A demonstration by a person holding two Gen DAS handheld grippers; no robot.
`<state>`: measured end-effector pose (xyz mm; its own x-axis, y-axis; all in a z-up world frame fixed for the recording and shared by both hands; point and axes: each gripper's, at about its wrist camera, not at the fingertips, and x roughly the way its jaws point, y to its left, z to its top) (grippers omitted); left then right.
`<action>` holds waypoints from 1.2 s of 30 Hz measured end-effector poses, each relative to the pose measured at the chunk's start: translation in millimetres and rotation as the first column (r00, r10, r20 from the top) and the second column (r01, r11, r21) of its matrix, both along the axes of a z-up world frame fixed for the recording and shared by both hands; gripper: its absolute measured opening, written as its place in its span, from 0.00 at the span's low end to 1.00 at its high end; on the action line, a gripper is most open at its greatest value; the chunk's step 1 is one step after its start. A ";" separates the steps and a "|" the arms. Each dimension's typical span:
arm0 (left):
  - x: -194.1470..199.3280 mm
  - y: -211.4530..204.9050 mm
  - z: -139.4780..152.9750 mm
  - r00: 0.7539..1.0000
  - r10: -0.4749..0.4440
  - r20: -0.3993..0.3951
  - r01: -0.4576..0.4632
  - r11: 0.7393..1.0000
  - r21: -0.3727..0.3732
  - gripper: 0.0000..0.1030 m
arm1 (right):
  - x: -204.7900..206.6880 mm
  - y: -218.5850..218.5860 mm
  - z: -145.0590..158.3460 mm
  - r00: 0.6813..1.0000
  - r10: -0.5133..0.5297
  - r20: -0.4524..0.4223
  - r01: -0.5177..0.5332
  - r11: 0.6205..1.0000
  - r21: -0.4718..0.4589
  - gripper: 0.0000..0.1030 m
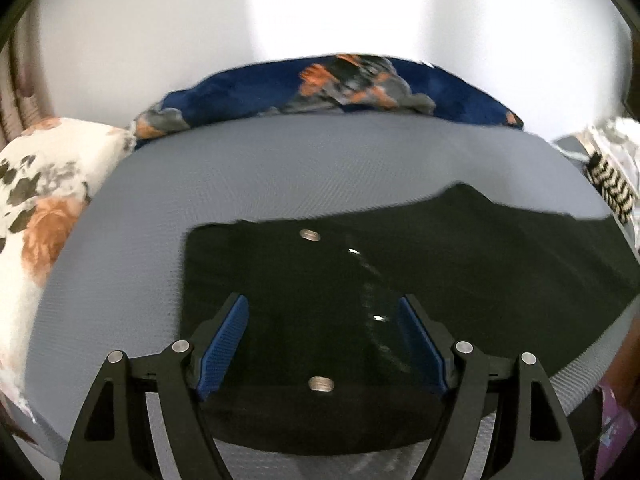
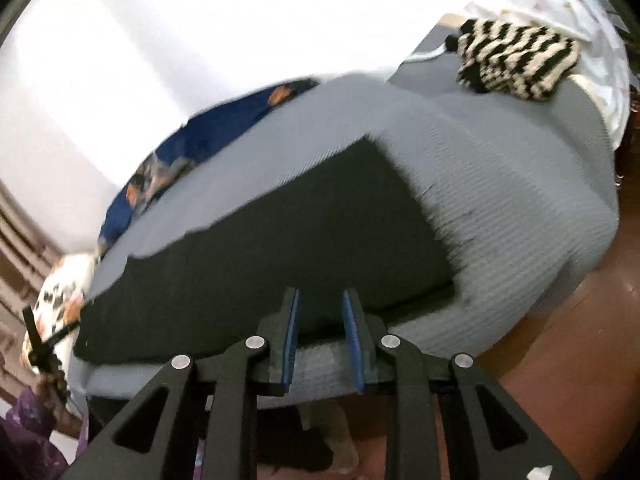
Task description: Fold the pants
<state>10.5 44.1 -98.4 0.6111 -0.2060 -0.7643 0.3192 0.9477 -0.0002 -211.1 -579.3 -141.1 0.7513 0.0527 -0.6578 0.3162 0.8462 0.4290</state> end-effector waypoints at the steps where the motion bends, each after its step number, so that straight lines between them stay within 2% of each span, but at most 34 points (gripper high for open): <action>1: 0.0 -8.6 -2.1 1.000 -0.011 -0.009 0.011 1.000 0.006 0.75 | 2.0 -2.5 0.3 1.000 -0.002 0.013 0.002 1.000 -0.001 0.22; 3: -0.4 -25.2 -9.1 0.999 -0.031 -0.026 0.032 0.999 0.035 0.75 | 11.0 -4.9 -5.3 1.000 0.005 0.001 -0.005 1.000 -0.029 0.21; 4: 0.7 -31.7 -14.3 0.998 -0.040 -0.043 0.042 0.997 0.057 0.75 | 17.5 -10.2 -13.6 0.999 0.007 -0.033 -0.009 0.999 -0.045 0.21; 5: 3.1 -38.7 -22.8 0.997 -0.048 -0.068 0.054 0.995 0.088 0.75 | 23.6 -14.4 -24.8 0.996 0.004 -0.086 -0.008 0.999 -0.047 0.09; 6: 3.5 -41.6 -28.8 0.995 -0.048 -0.083 0.057 0.992 0.110 0.75 | 15.0 -24.4 -28.7 0.997 -0.011 -0.071 0.009 1.000 -0.030 0.03; 7: 5.5 -44.2 -36.5 0.994 -0.041 -0.106 0.056 0.988 0.144 0.75 | 7.3 -35.5 -29.2 0.998 -0.030 -0.058 0.031 0.999 0.014 0.01; 8: 6.1 -44.6 -40.6 0.993 -0.034 -0.117 0.053 0.986 0.159 0.75 | 2.2 -45.3 -29.0 0.998 -0.044 -0.042 0.047 0.996 0.078 0.06; 9: 5.1 -43.0 -40.5 0.993 -0.027 -0.112 0.044 0.987 0.154 0.75 | -10.7 -56.2 -24.6 0.996 -0.083 0.026 0.079 0.986 0.145 0.12; 12: 0.1 -36.9 -29.7 0.995 -0.002 -0.100 0.013 0.995 0.102 0.75 | -39.2 -84.9 -16.8 0.976 -0.170 0.132 0.126 0.949 0.290 0.21; 15: -4.5 -38.6 -17.6 0.997 -0.003 -0.081 0.008 0.998 0.065 0.75 | -43.6 -108.3 -15.5 0.968 -0.190 0.165 0.115 0.918 0.379 0.46; 16: -5.5 -40.6 -14.4 0.997 -0.004 -0.081 0.009 0.998 0.060 0.75 | -39.7 -113.7 -16.3 0.971 -0.180 0.159 0.103 0.911 0.400 0.61; 17: -6.2 -43.2 -11.1 0.996 -0.005 -0.085 0.010 0.999 0.052 0.75 | -33.9 -117.9 -17.0 0.974 -0.170 0.149 0.095 0.905 0.415 0.64; 21: -12.5 -53.8 3.8 0.995 -0.021 -0.097 0.017 0.999 -0.037 0.75 | -2.6 -122.8 -28.3 0.990 -0.090 0.109 0.037 0.909 0.416 0.64; 24: -16.2 -62.0 14.1 0.992 -0.041 -0.117 0.029 0.995 -0.097 0.75 | 19.3 -120.3 -49.3 0.997 -0.023 0.077 -0.017 0.872 0.489 0.64; 25: -18.1 -64.2 17.6 0.992 -0.045 -0.115 0.032 0.993 -0.112 0.75 | 23.1 -118.6 -51.1 0.997 -0.008 0.078 -0.031 0.872 0.488 0.63; 26: -20.3 -66.8 22.0 0.993 -0.049 -0.109 0.035 0.992 -0.122 0.75 | 27.2 -115.5 -47.6 0.996 0.018 0.082 -0.054 0.887 0.459 0.64; 27: -21.2 -68.5 24.3 0.993 -0.051 -0.107 0.037 0.992 -0.124 0.75 | 30.6 -113.8 -46.5 0.996 0.046 0.075 -0.075 0.885 0.460 0.64; 29: -22.0 -71.3 26.4 0.991 -0.055 -0.118 0.039 0.990 -0.137 0.75 | 35.1 -106.4 -46.0 0.990 0.113 0.078 -0.137 0.860 0.491 0.63; 32: -20.3 -72.7 22.9 0.986 -0.049 -0.161 0.023 0.987 -0.160 0.75 | 43.2 -94.4 -44.6 0.979 0.195 0.058 -0.199 0.854 0.481 0.63; 34: -18.3 -73.6 18.0 0.982 -0.039 -0.184 0.007 0.985 -0.172 0.75 | 48.0 -93.8 -41.4 0.973 0.213 0.090 -0.229 0.838 0.495 0.57; 36: -18.5 -74.5 13.5 0.978 -0.032 -0.205 -0.006 0.983 -0.183 0.75 | 53.8 -90.6 -37.1 0.973 0.216 0.083 -0.230 0.860 0.456 0.48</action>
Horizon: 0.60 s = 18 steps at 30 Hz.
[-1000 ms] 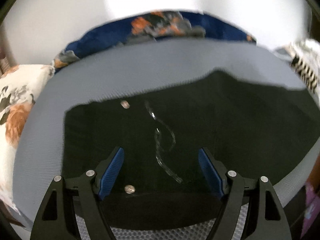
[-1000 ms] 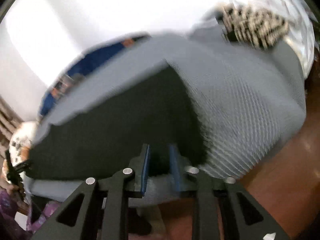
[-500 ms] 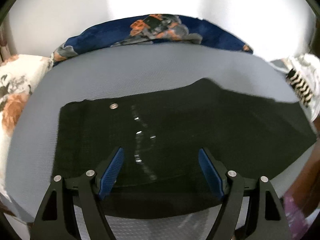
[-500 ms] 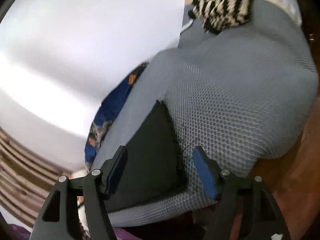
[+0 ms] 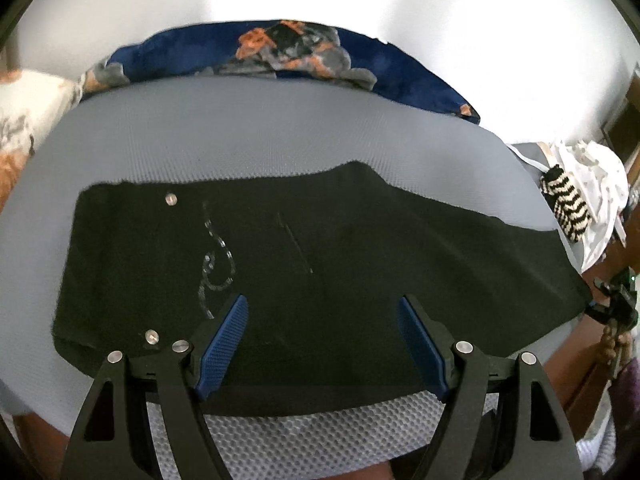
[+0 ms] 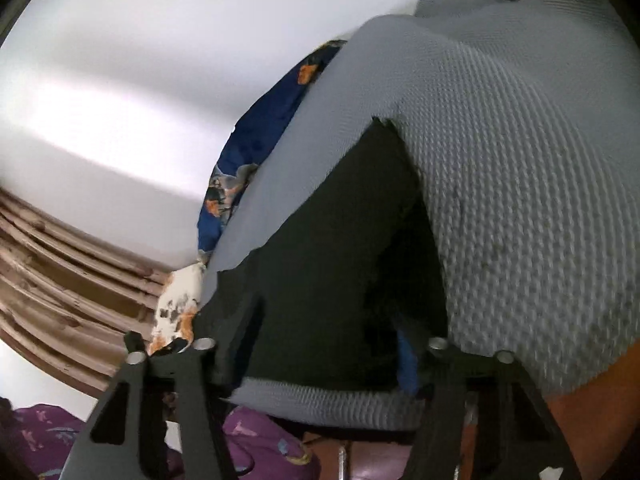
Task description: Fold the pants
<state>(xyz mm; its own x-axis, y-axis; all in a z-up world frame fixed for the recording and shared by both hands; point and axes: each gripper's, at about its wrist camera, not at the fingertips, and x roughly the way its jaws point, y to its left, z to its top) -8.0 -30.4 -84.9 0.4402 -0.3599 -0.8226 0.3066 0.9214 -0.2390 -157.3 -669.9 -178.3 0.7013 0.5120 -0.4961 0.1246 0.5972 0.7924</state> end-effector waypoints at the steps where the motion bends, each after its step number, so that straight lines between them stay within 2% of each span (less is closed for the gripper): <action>1: -0.2 -0.2 -1.8 1.000 0.003 -0.008 -0.003 1.000 -0.002 0.75 | 4.3 2.1 0.1 1.000 0.004 -0.019 -0.005 0.999 -0.040 0.41; 3: -0.9 0.2 -4.4 1.000 0.006 -0.019 -0.006 1.000 -0.005 0.75 | 18.5 6.3 -6.3 0.995 0.009 -0.100 -0.020 0.994 -0.103 0.29; 4: -1.9 0.3 -4.6 1.000 0.006 -0.020 -0.007 1.000 -0.005 0.75 | 21.9 5.1 -9.3 0.994 0.000 -0.108 -0.011 0.995 -0.096 0.23; 7: -2.6 1.2 -3.8 1.000 0.009 -0.021 -0.010 1.000 -0.004 0.75 | 28.5 2.2 -13.1 0.991 -0.018 -0.129 0.007 0.996 -0.085 0.16; 8: -2.9 1.6 -3.4 1.000 0.010 -0.021 -0.010 1.000 -0.008 0.75 | 28.6 6.2 -12.3 0.990 -0.024 -0.142 0.006 0.992 -0.125 0.07; 9: -2.5 1.5 -3.4 1.000 0.011 -0.019 -0.012 1.000 -0.011 0.75 | 28.8 7.2 -12.7 0.987 -0.034 -0.156 0.009 0.987 -0.158 0.04; 11: -2.5 2.5 -3.4 1.000 0.017 -0.011 -0.017 1.000 -0.011 0.75 | 27.3 9.5 -12.0 0.985 -0.061 -0.164 0.036 0.988 -0.149 0.04; 13: -1.4 3.6 -4.2 1.000 0.023 -0.008 -0.024 1.000 -0.014 0.75 | 25.8 14.3 -6.4 0.983 -0.085 -0.162 0.054 0.981 -0.184 0.04; 18: -0.7 12.7 -3.5 0.999 0.050 -0.013 -0.050 0.998 -0.036 0.75 | 26.8 36.6 28.4 0.993 -0.074 -0.089 0.053 0.974 -0.220 0.04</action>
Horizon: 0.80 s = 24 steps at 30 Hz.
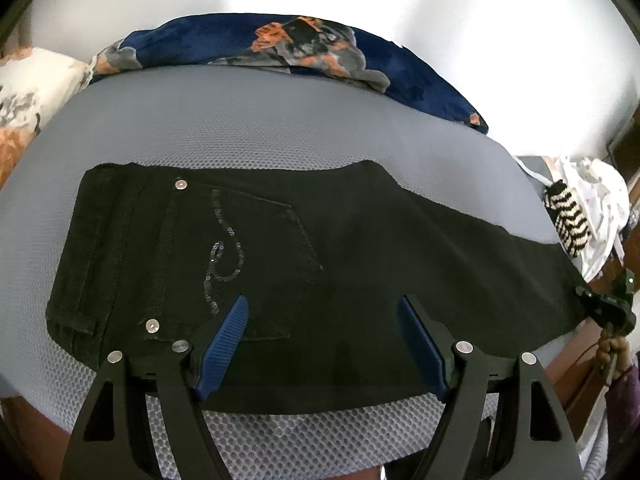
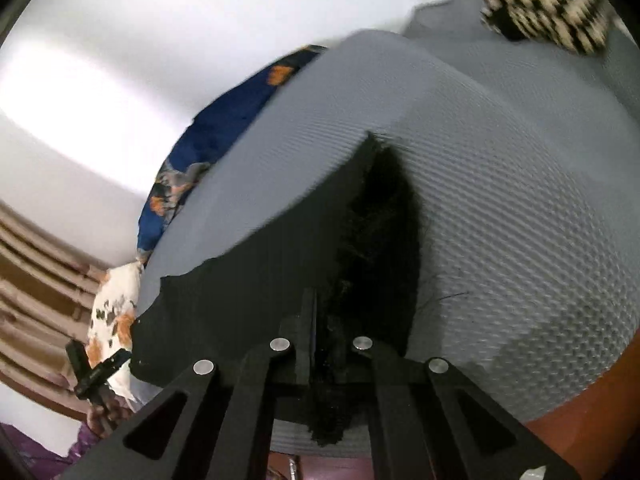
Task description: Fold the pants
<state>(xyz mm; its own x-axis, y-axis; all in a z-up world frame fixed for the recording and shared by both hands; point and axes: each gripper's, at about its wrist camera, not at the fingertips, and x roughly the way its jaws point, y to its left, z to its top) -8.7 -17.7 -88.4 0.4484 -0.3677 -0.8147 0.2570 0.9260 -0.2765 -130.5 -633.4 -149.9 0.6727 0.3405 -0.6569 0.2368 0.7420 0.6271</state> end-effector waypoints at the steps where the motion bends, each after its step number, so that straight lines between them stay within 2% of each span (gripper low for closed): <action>1: -0.5 2.5 0.3 1.000 0.003 -0.001 -0.003 1.000 -0.003 0.75 | 3.6 10.1 8.9 1.000 0.019 0.011 -0.019 1.000 -0.014 0.04; 6: -1.4 13.0 0.1 1.000 0.015 -0.006 -0.015 1.000 -0.024 0.75 | 31.9 71.2 53.0 0.989 0.124 0.075 -0.120 0.991 -0.057 0.04; 9: -4.5 20.0 0.9 1.000 0.023 -0.013 -0.023 0.998 -0.052 0.75 | 50.9 115.1 68.2 0.976 0.191 0.106 -0.187 0.981 -0.048 0.04; 13: -11.4 27.0 3.1 1.000 0.015 -0.006 -0.015 0.998 -0.053 0.75 | 78.4 181.1 76.0 0.946 0.289 0.145 -0.291 0.957 -0.005 0.04; 16: -16.8 33.2 5.7 1.000 0.000 0.006 0.000 0.999 -0.034 0.75 | 98.6 238.4 70.9 0.913 0.383 0.139 -0.388 0.922 0.006 0.04; 19: -21.4 39.7 8.1 1.000 -0.011 0.027 0.011 1.000 -0.004 0.75 | 116.1 287.8 52.7 0.888 0.444 0.120 -0.452 0.891 0.051 0.04; 24: -26.5 52.3 10.0 0.998 -0.015 0.060 0.014 1.000 0.014 0.77 | 132.3 347.8 8.2 0.871 0.491 0.014 -0.491 0.870 0.035 0.04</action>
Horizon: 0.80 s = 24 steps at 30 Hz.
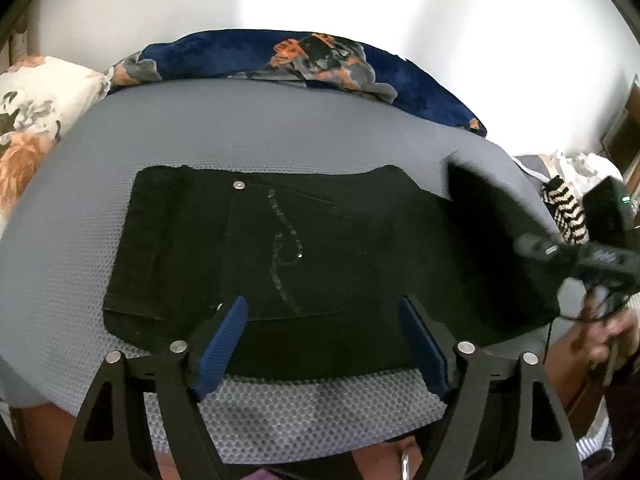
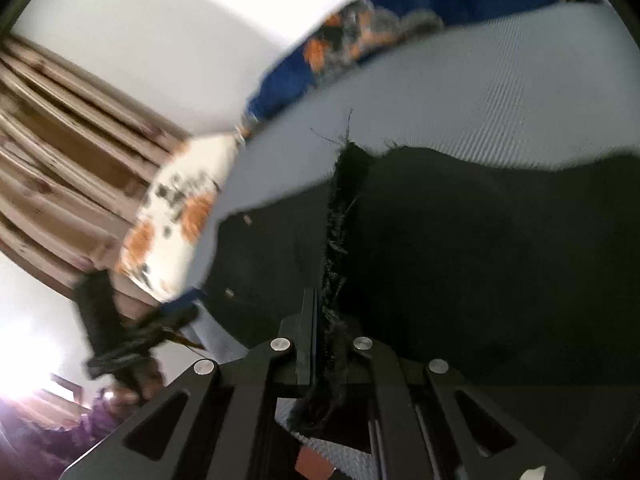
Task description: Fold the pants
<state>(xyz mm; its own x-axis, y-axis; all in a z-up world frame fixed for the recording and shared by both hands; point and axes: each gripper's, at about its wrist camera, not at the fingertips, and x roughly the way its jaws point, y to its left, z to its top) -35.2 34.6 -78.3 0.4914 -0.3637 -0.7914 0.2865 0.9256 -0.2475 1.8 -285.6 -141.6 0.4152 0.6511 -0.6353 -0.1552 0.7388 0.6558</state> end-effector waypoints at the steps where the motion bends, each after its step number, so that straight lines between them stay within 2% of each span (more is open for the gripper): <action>1: -1.8 2.4 -0.8 1.000 0.002 -0.001 -0.002 1.000 -0.005 0.77 | 1.2 10.2 -7.5 1.000 0.005 -0.017 -0.005 1.000 -0.013 0.04; 4: -4.1 7.2 -4.5 1.000 -0.001 -0.014 0.000 1.000 -0.018 0.77 | -1.7 27.6 -15.6 1.000 0.011 -0.028 -0.013 0.999 -0.053 0.05; 12: -3.8 6.5 -11.9 1.000 -0.015 -0.023 0.014 0.999 -0.036 0.77 | -1.0 45.8 -5.9 0.999 0.031 0.007 -0.030 0.989 -0.145 0.05; 24: -2.9 4.7 -24.7 0.998 -0.033 -0.056 0.032 0.999 -0.022 0.78 | -6.6 73.9 -3.5 0.995 0.071 0.067 -0.053 0.969 -0.242 0.05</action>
